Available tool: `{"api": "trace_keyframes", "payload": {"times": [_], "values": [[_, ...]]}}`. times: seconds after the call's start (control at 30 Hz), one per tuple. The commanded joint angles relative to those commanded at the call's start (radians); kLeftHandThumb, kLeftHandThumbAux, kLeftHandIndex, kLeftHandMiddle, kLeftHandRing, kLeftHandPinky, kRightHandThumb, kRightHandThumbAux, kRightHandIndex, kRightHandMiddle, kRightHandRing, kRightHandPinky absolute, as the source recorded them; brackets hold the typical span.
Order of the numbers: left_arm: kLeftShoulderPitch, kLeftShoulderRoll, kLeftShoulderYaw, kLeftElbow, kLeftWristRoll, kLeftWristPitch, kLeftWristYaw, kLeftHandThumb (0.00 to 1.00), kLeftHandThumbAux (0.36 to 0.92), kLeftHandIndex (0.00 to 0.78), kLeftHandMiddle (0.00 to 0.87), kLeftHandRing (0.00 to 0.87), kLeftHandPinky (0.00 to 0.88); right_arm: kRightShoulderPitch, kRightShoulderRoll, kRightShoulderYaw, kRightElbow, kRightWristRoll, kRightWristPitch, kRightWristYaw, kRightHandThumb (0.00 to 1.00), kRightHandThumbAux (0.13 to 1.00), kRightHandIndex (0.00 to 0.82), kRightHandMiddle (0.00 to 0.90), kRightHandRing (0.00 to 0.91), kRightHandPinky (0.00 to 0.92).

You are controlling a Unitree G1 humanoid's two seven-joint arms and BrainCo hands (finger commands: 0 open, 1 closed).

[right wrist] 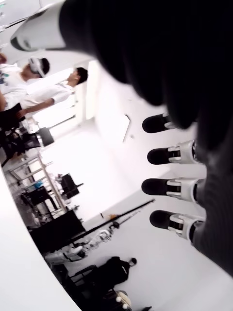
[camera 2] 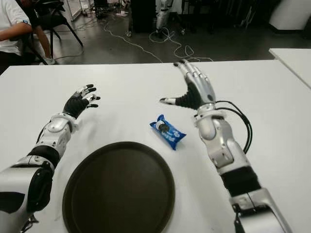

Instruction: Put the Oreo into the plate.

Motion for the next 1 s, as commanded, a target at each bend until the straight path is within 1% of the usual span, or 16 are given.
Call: {"api": "trace_keyframes", "payload": {"times": [0.13,0.2,0.3,0.4,0.47,0.5,0.63,0.77,0.8,0.87,1.0], "values": [[0.0,0.001,0.0,0.001,0.0,0.003,-0.001,0.247,0.639,0.059,0.118,0.231,0.332,0.026,-0.034,0.037,-0.095,-0.089,0.052,0.082,0.0,0.671,0.019,0.036,0.034,0.033],[-0.001,0.001,0.0,0.001,0.001,0.003,0.0,0.249,0.641,0.06,0.12,0.231,0.332,0.049,-0.051,0.052,-0.169,-0.135,0.086,0.142,0.0,0.682,0.017,0.035,0.031,0.028],[-0.001,0.001,-0.001,0.001,0.002,0.004,0.002,0.256,0.644,0.06,0.121,0.232,0.334,0.079,-0.076,0.076,-0.29,-0.206,0.142,0.267,0.0,0.695,0.017,0.035,0.027,0.019],[-0.001,0.001,-0.001,0.002,0.002,0.003,0.002,0.26,0.643,0.061,0.124,0.234,0.338,0.089,-0.085,0.096,-0.364,-0.263,0.188,0.381,0.0,0.697,0.023,0.04,0.029,0.017],[-0.001,0.001,-0.001,0.002,0.002,0.002,0.002,0.262,0.641,0.061,0.126,0.235,0.339,0.081,-0.082,0.114,-0.388,-0.295,0.212,0.45,0.0,0.696,0.029,0.05,0.038,0.024],[-0.001,0.001,-0.001,0.002,0.002,0.002,0.002,0.262,0.64,0.062,0.126,0.235,0.339,0.079,-0.079,0.117,-0.394,-0.305,0.219,0.469,0.0,0.696,0.031,0.052,0.04,0.026],[-0.001,0.001,-0.001,0.001,0.002,0.0,0.0,0.257,0.637,0.061,0.118,0.234,0.342,0.084,-0.086,0.123,-0.408,-0.351,0.232,0.522,0.0,0.693,0.052,0.083,0.078,0.053],[-0.001,-0.001,-0.001,0.001,0.002,-0.003,0.002,0.255,0.644,0.062,0.114,0.238,0.347,0.099,-0.082,0.115,-0.418,-0.398,0.255,0.558,0.0,0.693,0.076,0.116,0.131,0.13],[-0.001,-0.001,-0.001,0.001,0.002,-0.003,0.003,0.259,0.648,0.065,0.117,0.24,0.347,0.101,-0.079,0.115,-0.419,-0.408,0.261,0.567,0.0,0.691,0.091,0.131,0.155,0.17],[-0.002,-0.001,0.0,0.001,0.001,-0.003,0.005,0.264,0.652,0.068,0.122,0.243,0.348,0.105,-0.068,0.119,-0.42,-0.426,0.271,0.574,0.0,0.687,0.111,0.152,0.187,0.218],[-0.001,-0.002,0.001,0.001,0.0,-0.004,0.008,0.27,0.649,0.069,0.128,0.244,0.349,0.123,-0.032,0.137,-0.403,-0.459,0.291,0.56,0.0,0.681,0.148,0.19,0.231,0.277]]}}
